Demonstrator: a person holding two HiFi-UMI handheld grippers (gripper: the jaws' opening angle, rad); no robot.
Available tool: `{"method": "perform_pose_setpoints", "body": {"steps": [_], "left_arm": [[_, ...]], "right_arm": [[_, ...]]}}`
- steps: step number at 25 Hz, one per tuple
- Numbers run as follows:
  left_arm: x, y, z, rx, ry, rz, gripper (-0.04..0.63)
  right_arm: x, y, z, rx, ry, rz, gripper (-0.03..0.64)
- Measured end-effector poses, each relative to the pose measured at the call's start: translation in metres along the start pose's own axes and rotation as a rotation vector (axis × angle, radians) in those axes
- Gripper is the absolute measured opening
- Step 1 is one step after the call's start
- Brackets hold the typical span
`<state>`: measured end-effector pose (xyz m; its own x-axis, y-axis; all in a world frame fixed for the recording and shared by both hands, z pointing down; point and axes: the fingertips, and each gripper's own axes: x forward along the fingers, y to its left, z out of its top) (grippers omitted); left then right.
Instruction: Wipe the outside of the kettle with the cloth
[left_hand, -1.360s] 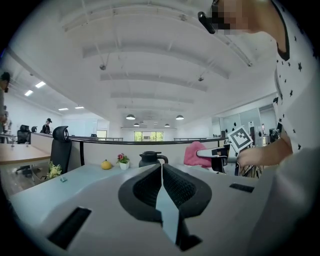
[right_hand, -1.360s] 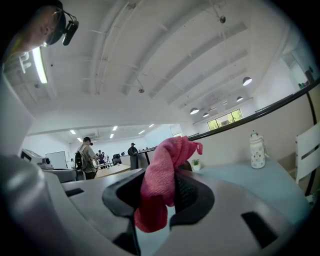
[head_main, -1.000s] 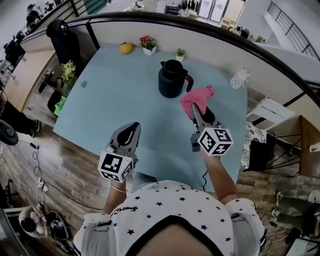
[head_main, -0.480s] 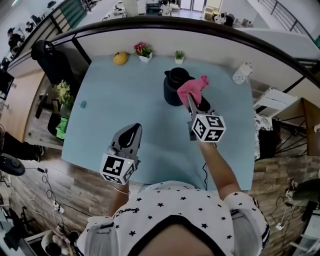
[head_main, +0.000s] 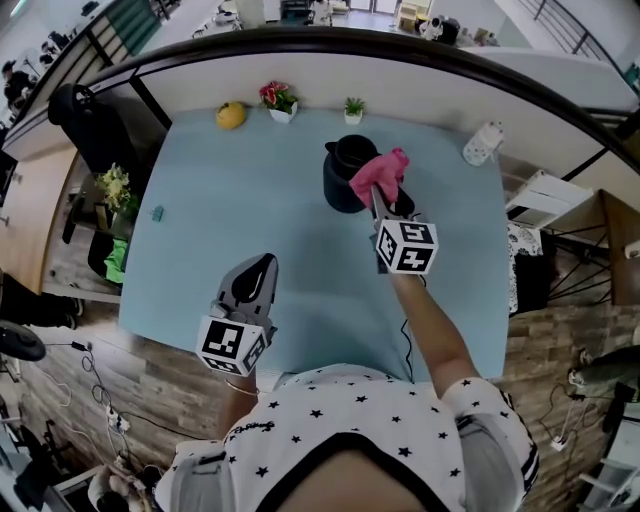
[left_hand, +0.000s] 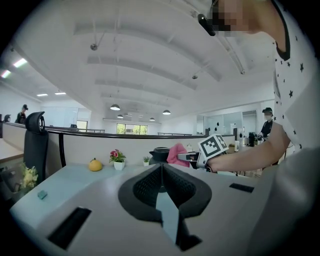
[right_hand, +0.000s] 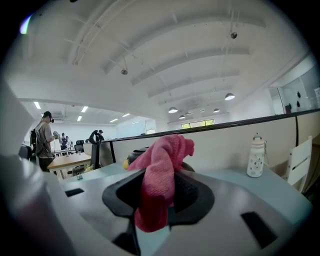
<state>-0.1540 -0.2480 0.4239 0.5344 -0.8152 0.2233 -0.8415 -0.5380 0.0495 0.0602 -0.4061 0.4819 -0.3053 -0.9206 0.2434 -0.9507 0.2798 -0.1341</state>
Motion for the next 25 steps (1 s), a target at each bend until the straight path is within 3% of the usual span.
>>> {"method": "perform_pose_setpoints", "body": {"steps": [25], "left_arm": [[0.01,0.014,-0.021,-0.033,0.055,0.023,0.031]], "right_arm": [[0.026,-0.007,-0.096,-0.039,0.246,0.001,0.133]]}}
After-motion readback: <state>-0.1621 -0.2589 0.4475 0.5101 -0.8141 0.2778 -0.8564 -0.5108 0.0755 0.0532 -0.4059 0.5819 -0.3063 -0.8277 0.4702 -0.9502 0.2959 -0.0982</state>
